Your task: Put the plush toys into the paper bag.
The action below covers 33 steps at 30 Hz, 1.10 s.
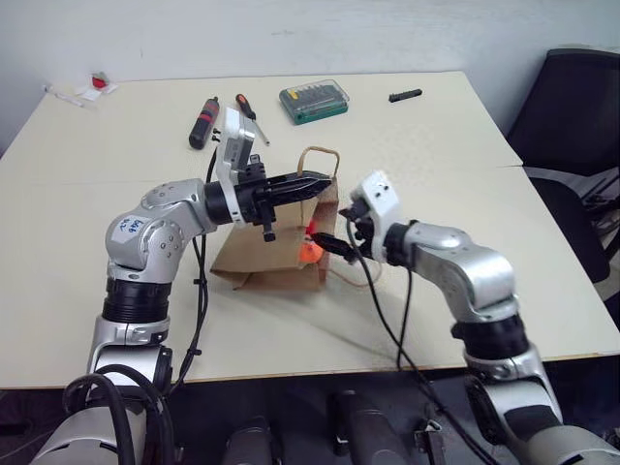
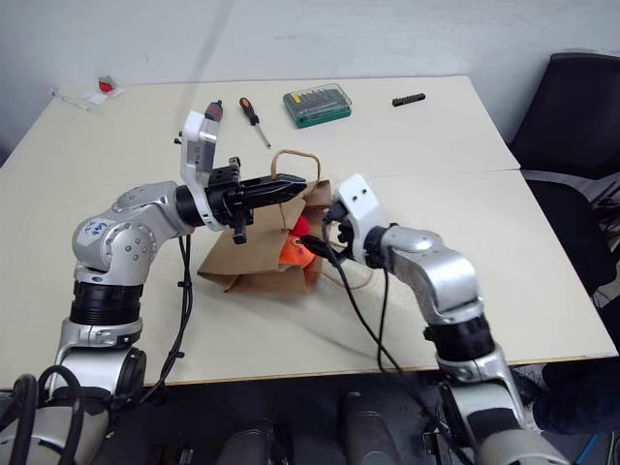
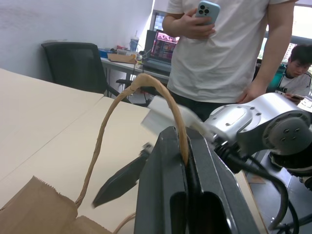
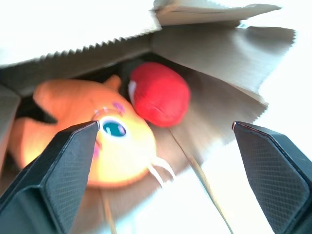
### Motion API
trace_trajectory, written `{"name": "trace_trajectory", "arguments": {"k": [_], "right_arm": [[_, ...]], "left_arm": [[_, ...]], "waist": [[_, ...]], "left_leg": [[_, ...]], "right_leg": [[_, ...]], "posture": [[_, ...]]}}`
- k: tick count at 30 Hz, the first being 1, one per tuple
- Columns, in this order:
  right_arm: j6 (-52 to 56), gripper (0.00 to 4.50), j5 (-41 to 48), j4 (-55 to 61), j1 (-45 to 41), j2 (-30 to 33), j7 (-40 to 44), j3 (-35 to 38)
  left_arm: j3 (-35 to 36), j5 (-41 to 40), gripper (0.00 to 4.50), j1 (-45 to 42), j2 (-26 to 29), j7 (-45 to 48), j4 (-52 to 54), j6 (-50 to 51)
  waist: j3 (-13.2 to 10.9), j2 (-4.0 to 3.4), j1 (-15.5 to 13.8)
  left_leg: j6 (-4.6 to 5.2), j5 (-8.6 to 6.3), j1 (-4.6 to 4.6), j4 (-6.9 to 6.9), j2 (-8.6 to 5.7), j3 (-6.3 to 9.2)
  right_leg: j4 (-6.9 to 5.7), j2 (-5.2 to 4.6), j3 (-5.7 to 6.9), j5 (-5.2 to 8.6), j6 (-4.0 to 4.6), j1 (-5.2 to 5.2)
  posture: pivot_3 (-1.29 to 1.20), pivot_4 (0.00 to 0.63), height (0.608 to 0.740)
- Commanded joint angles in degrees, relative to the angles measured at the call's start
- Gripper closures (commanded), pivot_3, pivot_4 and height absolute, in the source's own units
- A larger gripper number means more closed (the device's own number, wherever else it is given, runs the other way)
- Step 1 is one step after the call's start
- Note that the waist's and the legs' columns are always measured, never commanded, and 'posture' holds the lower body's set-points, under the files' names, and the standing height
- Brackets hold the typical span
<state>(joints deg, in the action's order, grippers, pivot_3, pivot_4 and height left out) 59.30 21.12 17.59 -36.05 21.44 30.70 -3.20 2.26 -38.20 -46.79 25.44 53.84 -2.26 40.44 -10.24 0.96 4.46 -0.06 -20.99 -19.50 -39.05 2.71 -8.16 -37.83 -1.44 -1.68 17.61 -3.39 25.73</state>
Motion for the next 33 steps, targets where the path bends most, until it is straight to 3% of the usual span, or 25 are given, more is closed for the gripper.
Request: {"name": "trace_trajectory", "arguments": {"k": [1, 4, 6, 11, 18, 26, 29, 33], "right_arm": [[9.12, 0.02, 6.59, 13.39, 4.23, 2.93, -0.74, 9.74], [17.71, 0.02, 10.54, 20.33, 9.69, 2.76, -2.50, 18.71], [26.28, 0.02, 11.95, 23.70, 15.40, -2.38, -4.03, 29.02], [33.20, 0.02, 13.52, 22.86, 20.06, -15.00, -7.34, 41.01], [31.44, 0.02, 11.71, 12.26, 14.86, -26.54, -13.07, 44.23], [26.19, 0.02, 12.06, 4.55, 11.75, -29.14, -15.60, 36.60], [25.30, 0.62, 12.98, 4.45, 11.79, -28.54, -15.50, 33.89], [25.51, 2.01, 14.76, 5.10, 12.49, -27.11, -14.77, 32.73]], "left_arm": [[0.91, 0.08, 4.50, -1.32, -0.14, 0.23, 0.18, -1.47], [0.88, 0.10, 4.50, -1.51, -0.24, 0.31, -0.05, -1.51], [0.75, 0.09, 4.50, -1.35, -0.24, 0.58, 0.03, -1.57], [0.46, 0.25, 4.50, -1.71, -0.37, 1.12, -0.52, -1.70], [0.17, 0.63, 4.50, -2.58, -0.66, 1.62, -1.25, -2.05], [0.16, 0.62, 4.50, -3.04, -0.14, 1.60, -1.08, -2.24], [0.56, 0.56, 4.50, -2.74, 0.48, 1.45, -0.65, -2.17], [0.62, 0.52, 4.50, -2.34, 0.75, 1.37, -0.33, -2.27]], "waist": [[0.00, 0.00, -0.08], [0.00, 0.01, -0.21], [0.02, 0.05, -0.34], [0.02, 0.06, -0.39], [0.04, 0.07, 0.29], [0.04, 0.07, 0.59], [0.04, 0.07, 0.72], [0.03, 0.06, 0.42]], "left_leg": [[0.00, 0.00, 0.00, 0.00, 0.01, 0.01], [-0.01, 0.00, 0.00, 0.05, 0.01, 0.02], [-0.01, 0.00, -0.01, 0.06, 0.00, 0.01], [-0.01, 0.00, 0.05, 0.02, -0.02, -0.01], [-0.01, 0.00, 0.10, 0.04, -0.05, -0.03], [-0.02, 0.00, 0.15, 0.14, -0.02, -0.03], [-0.03, 0.01, 0.17, 0.14, -0.01, -0.03], [-0.04, 0.01, 0.14, 0.17, -0.01, -0.02]], "right_leg": [[0.00, 0.01, 0.00, 0.00, 0.00, 0.00], [0.04, 0.02, 0.00, 0.00, 0.00, -0.01], [0.05, 0.02, -0.01, 0.00, 0.00, -0.01], [-0.01, 0.05, -0.08, -0.01, -0.02, -0.05], [0.00, 0.07, -0.10, -0.01, -0.02, -0.07], [0.04, 0.10, -0.10, 0.00, 0.00, -0.07], [0.01, 0.10, -0.10, 0.00, 0.00, -0.07], [0.04, 0.11, -0.10, 0.00, 0.00, -0.05]], "posture": [[0.00, 0.150, 0.740], [0.00, 0.150, 0.740], [0.00, 0.150, 0.740], [0.00, 0.150, 0.740], [0.00, 0.150, 0.740], [0.00, 0.150, 0.740], [0.00, 0.150, 0.740], [0.00, 0.150, 0.740]]}}
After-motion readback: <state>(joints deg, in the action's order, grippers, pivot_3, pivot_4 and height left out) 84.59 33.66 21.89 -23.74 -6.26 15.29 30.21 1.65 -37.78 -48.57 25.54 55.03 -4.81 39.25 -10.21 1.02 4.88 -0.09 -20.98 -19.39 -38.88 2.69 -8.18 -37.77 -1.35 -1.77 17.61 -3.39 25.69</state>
